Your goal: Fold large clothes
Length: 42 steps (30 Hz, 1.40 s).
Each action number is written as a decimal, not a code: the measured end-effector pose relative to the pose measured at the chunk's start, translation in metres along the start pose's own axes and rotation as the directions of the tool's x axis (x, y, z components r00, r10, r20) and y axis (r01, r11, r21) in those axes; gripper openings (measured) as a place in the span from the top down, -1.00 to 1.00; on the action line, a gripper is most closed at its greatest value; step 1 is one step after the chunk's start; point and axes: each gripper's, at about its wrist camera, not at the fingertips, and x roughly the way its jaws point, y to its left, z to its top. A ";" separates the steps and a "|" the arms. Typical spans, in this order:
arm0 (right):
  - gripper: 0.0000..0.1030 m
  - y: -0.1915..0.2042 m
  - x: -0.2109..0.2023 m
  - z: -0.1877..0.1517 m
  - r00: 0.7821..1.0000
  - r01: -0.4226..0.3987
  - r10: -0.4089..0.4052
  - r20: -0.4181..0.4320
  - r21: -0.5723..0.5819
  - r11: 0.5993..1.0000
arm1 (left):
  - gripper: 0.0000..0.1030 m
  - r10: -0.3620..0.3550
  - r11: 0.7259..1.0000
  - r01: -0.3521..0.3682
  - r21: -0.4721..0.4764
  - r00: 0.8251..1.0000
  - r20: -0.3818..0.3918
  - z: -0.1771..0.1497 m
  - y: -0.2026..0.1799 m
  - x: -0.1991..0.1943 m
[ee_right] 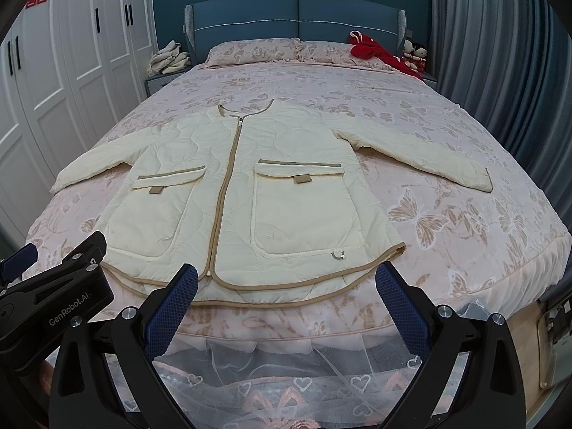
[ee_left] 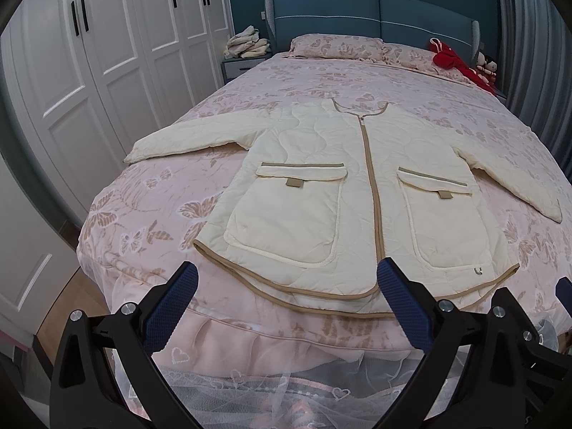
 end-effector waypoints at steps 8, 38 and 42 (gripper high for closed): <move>-0.90 0.000 0.000 0.001 1.000 0.000 0.000 0.000 0.000 1.000 | -0.90 -0.001 1.000 0.001 0.001 1.000 -0.001 0.001 0.000 0.000; -0.90 0.000 0.001 0.000 1.000 -0.005 0.005 -0.004 -0.001 1.000 | -0.90 -0.002 1.000 0.002 0.006 1.000 -0.004 0.000 0.000 0.001; -0.90 0.000 0.017 -0.001 0.998 -0.044 0.045 -0.041 0.020 0.999 | -0.90 -0.018 1.000 0.018 -0.010 1.000 -0.011 -0.003 0.010 0.005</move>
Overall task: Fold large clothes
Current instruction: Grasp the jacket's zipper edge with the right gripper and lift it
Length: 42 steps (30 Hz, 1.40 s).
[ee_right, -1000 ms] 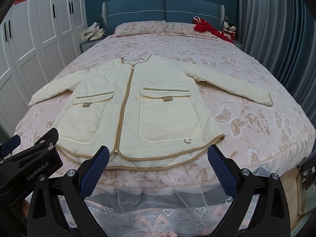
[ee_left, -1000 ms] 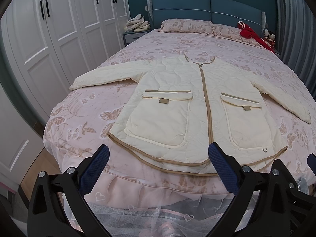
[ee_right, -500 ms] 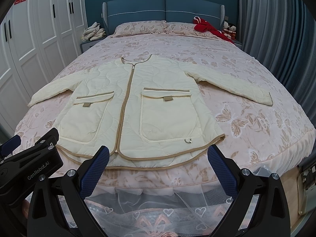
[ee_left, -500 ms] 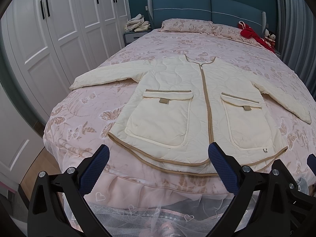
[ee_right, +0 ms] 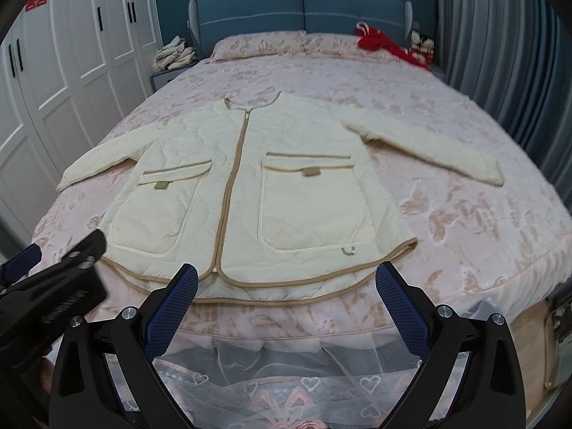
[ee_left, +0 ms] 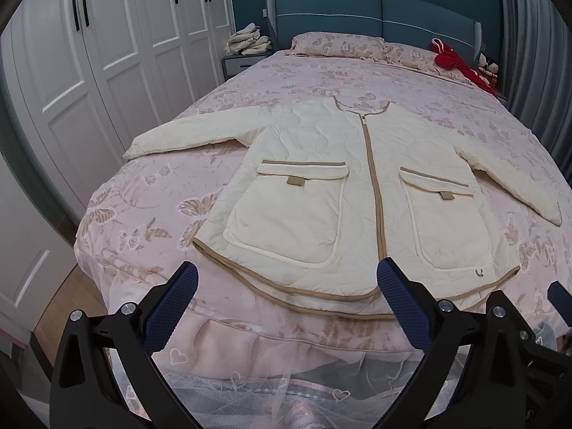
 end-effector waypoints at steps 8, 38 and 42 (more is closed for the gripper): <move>-0.90 -0.083 0.040 0.022 0.999 0.033 -0.028 -0.028 0.187 0.982 | -0.90 0.021 0.998 -0.024 -0.059 0.998 -0.051 0.015 0.030 0.044; 0.33 -0.459 0.239 0.121 0.960 0.256 -0.251 -0.124 0.749 0.611 | -0.90 0.038 0.983 -0.073 -0.171 0.979 -0.199 0.086 0.014 0.195; 0.84 -0.443 0.230 0.154 0.965 0.215 -0.258 -0.052 0.719 0.661 | -0.90 0.027 0.983 -0.063 -0.170 0.979 -0.204 0.086 0.015 0.200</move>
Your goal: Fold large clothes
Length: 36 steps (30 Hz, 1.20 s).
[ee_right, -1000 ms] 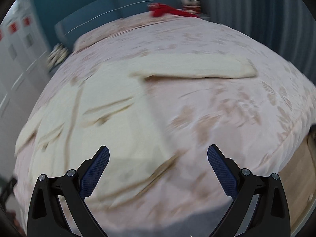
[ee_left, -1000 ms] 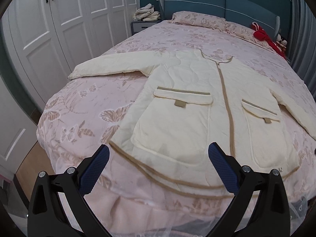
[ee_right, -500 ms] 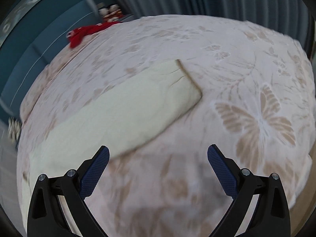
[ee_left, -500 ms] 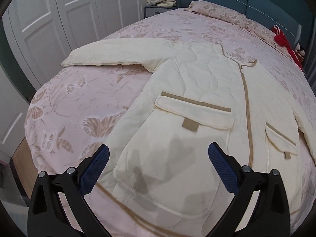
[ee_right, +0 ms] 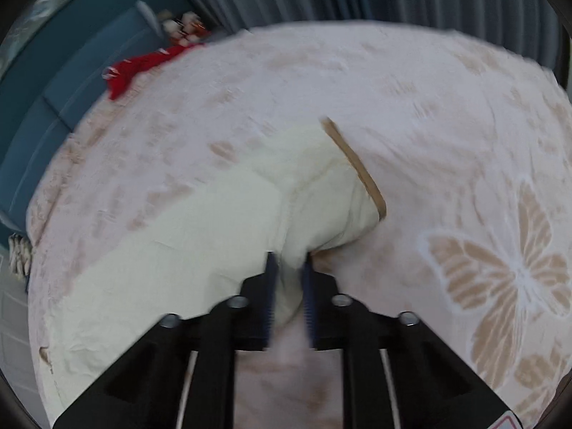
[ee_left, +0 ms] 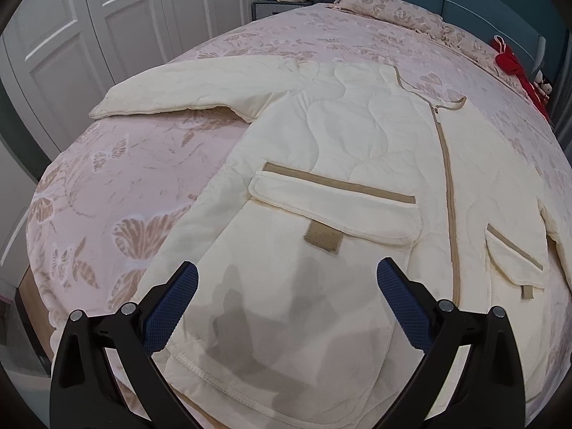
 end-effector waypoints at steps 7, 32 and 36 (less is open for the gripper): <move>0.89 0.156 -0.089 -0.003 0.940 -0.306 0.337 0.056 -0.300 0.903 | -0.90 -0.017 0.999 0.017 -0.046 1.000 0.011 0.006 0.015 0.001; 0.91 0.467 -0.108 -0.415 0.737 -0.674 0.318 -0.597 -0.684 0.278 | -0.90 -0.044 0.972 0.056 -0.228 0.997 0.057 0.022 0.120 0.007; 0.82 0.460 -0.095 -0.433 0.743 -0.669 0.269 -0.613 -0.692 0.271 | -0.90 -0.084 0.965 0.100 -0.241 0.994 0.075 0.029 0.117 0.008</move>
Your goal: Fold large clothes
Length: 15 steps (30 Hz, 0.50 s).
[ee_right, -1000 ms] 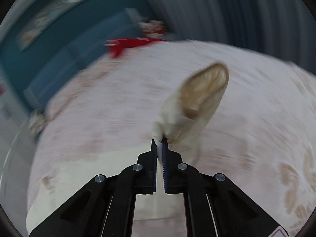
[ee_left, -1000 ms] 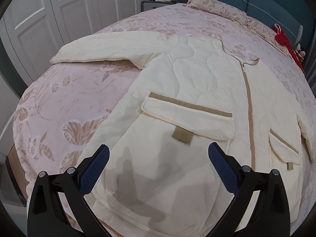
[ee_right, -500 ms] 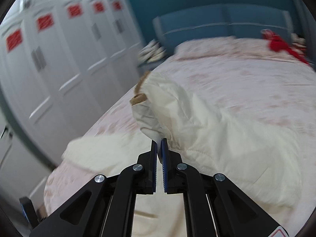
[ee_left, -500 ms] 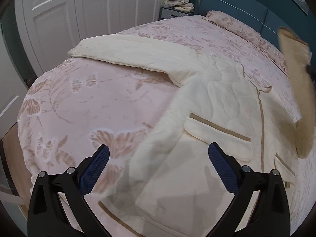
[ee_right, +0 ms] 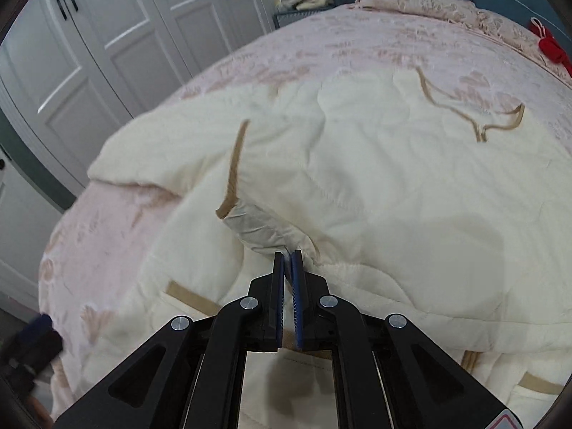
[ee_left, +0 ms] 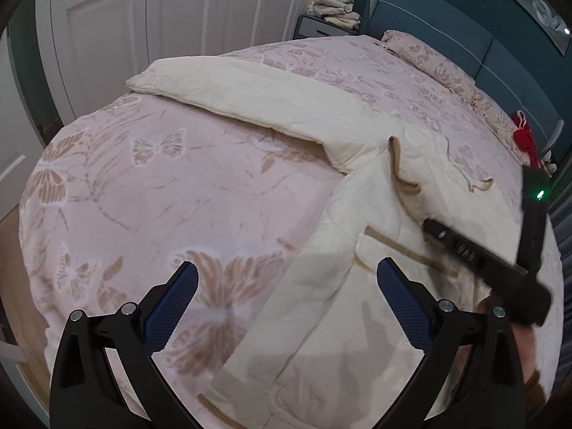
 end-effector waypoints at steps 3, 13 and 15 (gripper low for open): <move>0.57 0.001 0.000 -0.009 0.999 -0.032 0.031 -0.015 -0.016 0.999 | -0.90 -0.090 0.995 0.090 -0.051 0.996 -0.013 0.009 -0.005 0.005; -0.12 -0.110 -0.113 -0.081 0.988 -0.065 0.018 0.152 0.311 0.948 | -0.90 -0.367 0.926 0.342 -0.161 0.914 -0.171 0.036 -0.072 0.082; -0.12 -0.165 -0.132 -0.098 0.984 -0.042 -0.046 0.174 0.466 0.884 | -0.89 -0.394 0.913 0.359 -0.192 0.898 -0.195 0.037 -0.082 0.101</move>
